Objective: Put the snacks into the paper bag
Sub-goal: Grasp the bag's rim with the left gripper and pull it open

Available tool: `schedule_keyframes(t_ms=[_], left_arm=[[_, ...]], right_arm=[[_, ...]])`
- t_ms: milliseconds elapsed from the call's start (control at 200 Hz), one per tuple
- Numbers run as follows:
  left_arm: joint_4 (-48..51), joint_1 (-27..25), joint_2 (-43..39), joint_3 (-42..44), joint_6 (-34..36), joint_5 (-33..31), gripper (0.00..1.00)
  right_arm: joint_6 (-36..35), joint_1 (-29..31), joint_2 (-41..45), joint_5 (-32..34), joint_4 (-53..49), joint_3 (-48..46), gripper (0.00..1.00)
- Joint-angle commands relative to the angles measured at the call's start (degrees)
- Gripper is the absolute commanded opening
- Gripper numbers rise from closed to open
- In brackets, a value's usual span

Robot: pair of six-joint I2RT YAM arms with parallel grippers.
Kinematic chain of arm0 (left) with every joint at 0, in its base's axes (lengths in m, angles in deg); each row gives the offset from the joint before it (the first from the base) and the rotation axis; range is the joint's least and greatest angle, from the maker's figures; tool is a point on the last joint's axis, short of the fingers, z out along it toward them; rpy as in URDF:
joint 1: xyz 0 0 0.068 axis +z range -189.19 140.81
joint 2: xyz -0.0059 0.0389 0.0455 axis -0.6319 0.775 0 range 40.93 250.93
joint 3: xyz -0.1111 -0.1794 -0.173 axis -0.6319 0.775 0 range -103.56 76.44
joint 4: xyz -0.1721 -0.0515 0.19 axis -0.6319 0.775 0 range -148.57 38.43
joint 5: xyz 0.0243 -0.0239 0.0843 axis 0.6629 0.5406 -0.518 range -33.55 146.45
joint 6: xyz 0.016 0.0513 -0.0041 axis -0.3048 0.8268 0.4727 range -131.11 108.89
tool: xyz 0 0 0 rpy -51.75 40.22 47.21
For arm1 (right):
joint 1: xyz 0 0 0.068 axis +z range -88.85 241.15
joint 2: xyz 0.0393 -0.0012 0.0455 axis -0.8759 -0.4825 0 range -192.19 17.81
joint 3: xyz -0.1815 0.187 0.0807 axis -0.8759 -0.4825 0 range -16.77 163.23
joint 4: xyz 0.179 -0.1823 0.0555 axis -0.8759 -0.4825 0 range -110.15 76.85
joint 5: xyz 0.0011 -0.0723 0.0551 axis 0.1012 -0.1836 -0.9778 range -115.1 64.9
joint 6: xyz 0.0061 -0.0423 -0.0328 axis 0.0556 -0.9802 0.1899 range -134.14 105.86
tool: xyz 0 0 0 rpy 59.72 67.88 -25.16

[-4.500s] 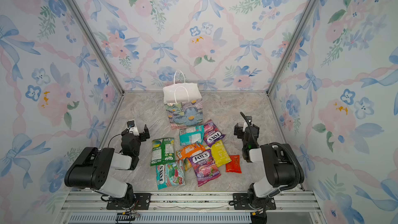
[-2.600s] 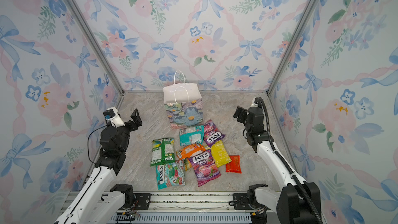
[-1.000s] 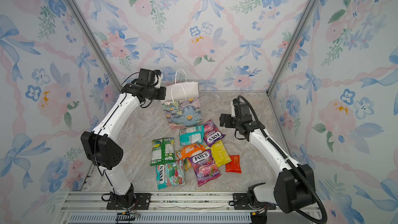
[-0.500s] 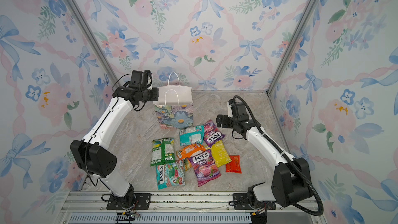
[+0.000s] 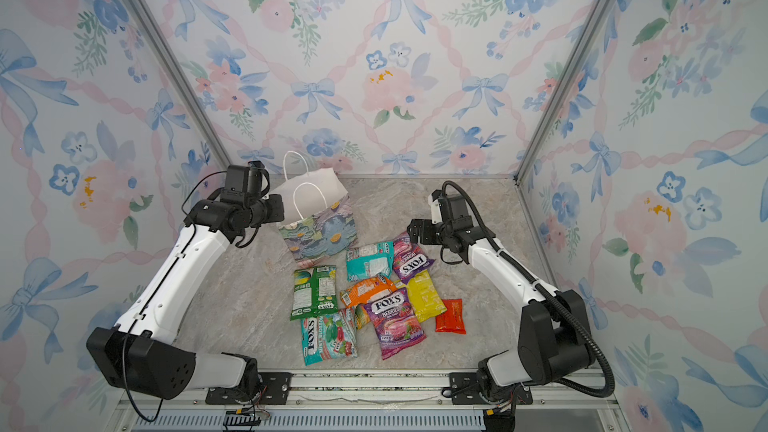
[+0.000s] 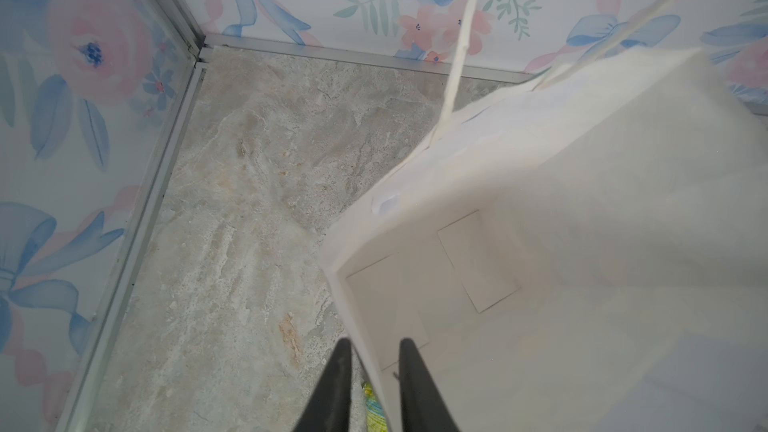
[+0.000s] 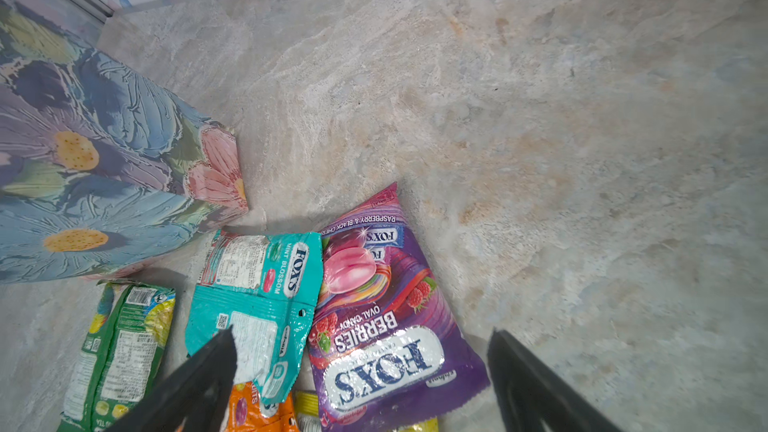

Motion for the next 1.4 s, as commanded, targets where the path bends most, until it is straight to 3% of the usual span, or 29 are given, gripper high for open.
schedule_keyframes(t_ms=[0,100,320,665,860,1055,1395], left_arm=[[0.0,1.1,-2.8,-0.1,1.0,1.9,0.52],[-0.1,2.0,-3.8,-1.8,3.7,2.3,0.71],[-2.1,3.7,-2.3,-7.8,11.3,4.0,0.80],[-2.0,5.0,11.9,-18.4,22.1,9.8,0.78],[-2.0,5.2,17.1,-21.7,26.4,9.6,0.78],[-1.9,5.4,20.4,-23.2,28.2,9.5,0.78],[-0.1,5.7,22.4,-23.5,28.4,14.7,0.71]], right_arm=[[1.2,0.8,-0.7,-1.9,0.5,2.4,0.97],[1.2,0.7,-0.5,-2.1,-0.1,2.9,0.97],[1.1,0.7,1.4,-2.1,-0.4,2.2,0.97],[1.3,0.7,3.0,-3.2,-1.3,2.5,0.97],[1.1,0.7,3.6,-3.2,-1.7,2.6,0.97],[1.3,0.7,3.2,-3.7,-1.4,2.9,0.96],[1.7,0.7,3.0,-4.3,-1.4,3.3,0.97]])
